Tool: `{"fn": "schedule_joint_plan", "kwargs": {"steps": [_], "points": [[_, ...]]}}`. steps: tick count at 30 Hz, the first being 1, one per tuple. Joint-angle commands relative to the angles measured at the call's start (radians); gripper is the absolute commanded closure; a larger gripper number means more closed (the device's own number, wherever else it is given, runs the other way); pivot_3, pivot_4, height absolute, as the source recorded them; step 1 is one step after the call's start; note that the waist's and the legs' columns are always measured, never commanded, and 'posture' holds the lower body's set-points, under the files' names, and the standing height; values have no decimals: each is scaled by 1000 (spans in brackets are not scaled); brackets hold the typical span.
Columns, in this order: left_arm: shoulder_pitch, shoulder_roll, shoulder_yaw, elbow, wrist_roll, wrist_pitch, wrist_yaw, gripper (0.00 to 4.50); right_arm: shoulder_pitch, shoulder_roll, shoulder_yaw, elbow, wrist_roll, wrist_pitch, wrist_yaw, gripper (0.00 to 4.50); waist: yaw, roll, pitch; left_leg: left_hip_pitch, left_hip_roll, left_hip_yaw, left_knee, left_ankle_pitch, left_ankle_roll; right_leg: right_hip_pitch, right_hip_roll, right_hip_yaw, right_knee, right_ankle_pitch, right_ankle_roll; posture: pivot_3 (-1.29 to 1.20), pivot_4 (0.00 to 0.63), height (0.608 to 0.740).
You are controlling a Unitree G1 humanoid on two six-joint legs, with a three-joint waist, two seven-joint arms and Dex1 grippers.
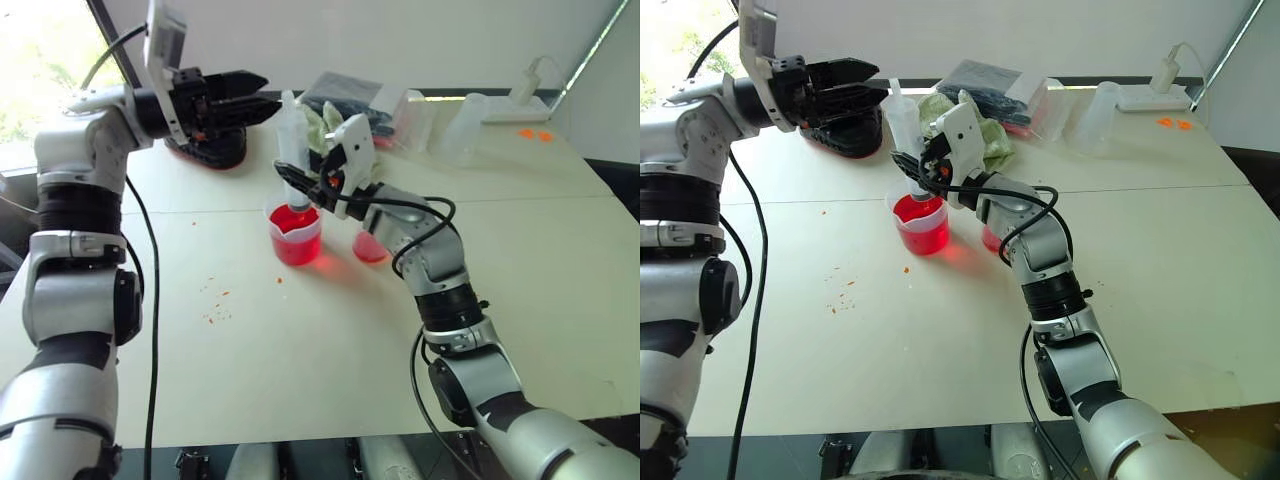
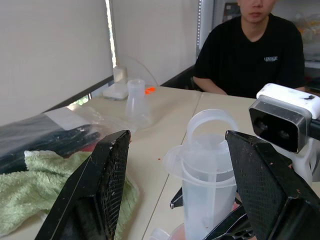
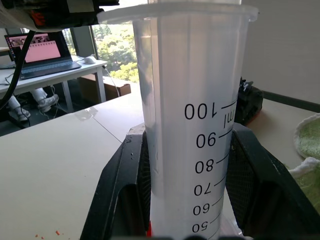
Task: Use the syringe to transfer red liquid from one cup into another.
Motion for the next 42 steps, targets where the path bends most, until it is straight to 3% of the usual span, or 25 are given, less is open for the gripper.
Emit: {"fn": "schedule_joint_plan", "kwargs": {"steps": [1,21,24,29,42], "points": [[-45,2,19,-2,4,-21,-6,1308,-4,5,-5,-51,3,-12,0,3093,0,0,0,0,0,0,0,0,0,0,0,0,0,0,0,0,150,711],[-89,-69,18,141,48,-84,-23,1308,13,10,21,-93,1,17,20,3093,0,0,0,0,0,0,0,0,0,0,0,0,0,0,0,0,150,711],[-94,-72,14,152,49,-81,-37,2122,15,12,24,-96,-1,17,20,3093,0,0,0,0,0,0,0,0,0,0,0,0,0,0,0,0,150,711],[-94,-77,17,153,49,-73,-54,4385,14,16,24,-93,-3,14,17,3093,0,0,0,0,0,0,0,0,0,0,0,0,0,0,0,0,150,711],[-115,-86,32,125,42,-61,-43,4455,21,53,27,-62,-17,-21,-3,3093,0,0,0,0,0,0,0,0,0,0,0,0,1,0,0,0,150,711]]}}
